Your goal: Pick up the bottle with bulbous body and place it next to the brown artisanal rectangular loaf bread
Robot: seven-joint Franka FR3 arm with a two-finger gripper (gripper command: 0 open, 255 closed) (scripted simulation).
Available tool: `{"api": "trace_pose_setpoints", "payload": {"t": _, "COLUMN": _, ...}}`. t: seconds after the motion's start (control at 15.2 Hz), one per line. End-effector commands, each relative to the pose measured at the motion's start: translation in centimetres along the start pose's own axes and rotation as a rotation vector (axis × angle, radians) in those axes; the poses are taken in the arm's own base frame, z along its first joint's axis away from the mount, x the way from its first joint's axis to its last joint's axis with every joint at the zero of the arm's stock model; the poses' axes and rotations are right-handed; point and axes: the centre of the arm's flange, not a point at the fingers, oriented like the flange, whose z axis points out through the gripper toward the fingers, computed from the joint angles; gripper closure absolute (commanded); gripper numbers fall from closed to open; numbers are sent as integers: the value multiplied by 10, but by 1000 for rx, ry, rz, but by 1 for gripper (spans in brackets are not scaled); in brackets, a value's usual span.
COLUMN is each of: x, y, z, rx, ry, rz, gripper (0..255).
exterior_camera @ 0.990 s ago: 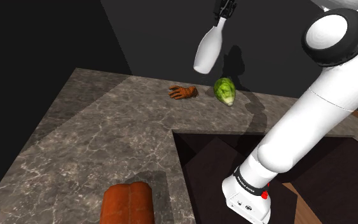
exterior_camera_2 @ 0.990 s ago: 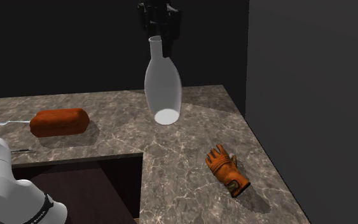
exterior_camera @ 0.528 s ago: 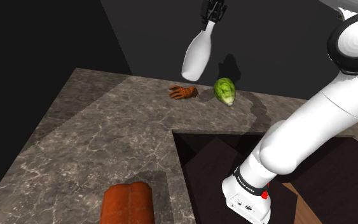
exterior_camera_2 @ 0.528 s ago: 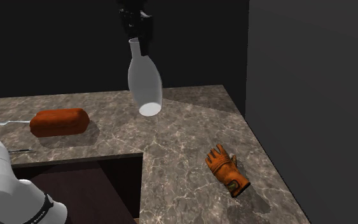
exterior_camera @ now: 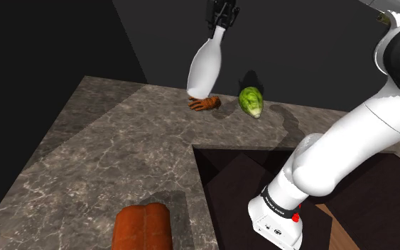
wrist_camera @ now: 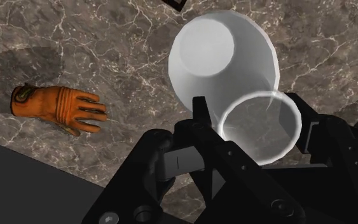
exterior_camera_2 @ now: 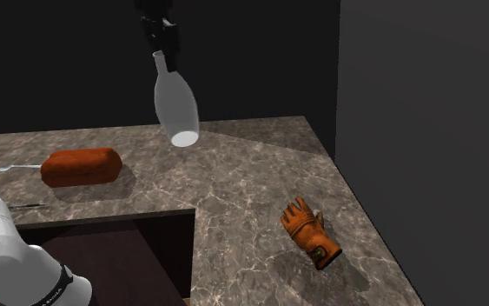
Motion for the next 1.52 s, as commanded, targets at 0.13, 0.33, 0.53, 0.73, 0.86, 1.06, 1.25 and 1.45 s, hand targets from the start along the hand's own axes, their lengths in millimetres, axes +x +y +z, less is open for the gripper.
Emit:
{"api": "trace_pose_setpoints", "payload": {"t": 0.13, "x": -7, "y": -53, "z": 12, "rx": 0, "ry": 1, "rz": 1, "gripper": 255}}
{"api": "trace_pose_setpoints", "payload": {"t": 0.33, "x": -11, "y": -92, "z": 20, "rx": 0, "ry": 1, "rz": 1, "gripper": 255}}
{"api": "trace_pose_setpoints", "payload": {"t": 0.53, "x": -15, "y": -130, "z": 28, "rx": 0, "ry": 1, "rz": 1, "gripper": 255}}
{"api": "trace_pose_setpoints", "payload": {"t": 0.73, "x": -20, "y": -169, "z": 36, "rx": 0, "ry": 1, "rz": 1, "gripper": 255}}
{"api": "trace_pose_setpoints", "payload": {"t": 0.86, "x": -22, "y": -195, "z": 41, "rx": 0, "ry": 1, "rz": 1, "gripper": 255}}
{"api": "trace_pose_setpoints", "payload": {"t": 1.06, "x": -26, "y": -233, "z": 49, "rx": 0, "ry": 1, "rz": 1, "gripper": 255}}
{"api": "trace_pose_setpoints", "payload": {"t": 1.25, "x": -31, "y": -272, "z": 56, "rx": 0, "ry": 1, "rz": 1, "gripper": 255}}
{"api": "trace_pose_setpoints", "payload": {"t": 1.45, "x": -35, "y": -310, "z": 64, "rx": 0, "ry": 1, "rz": 1, "gripper": 255}}
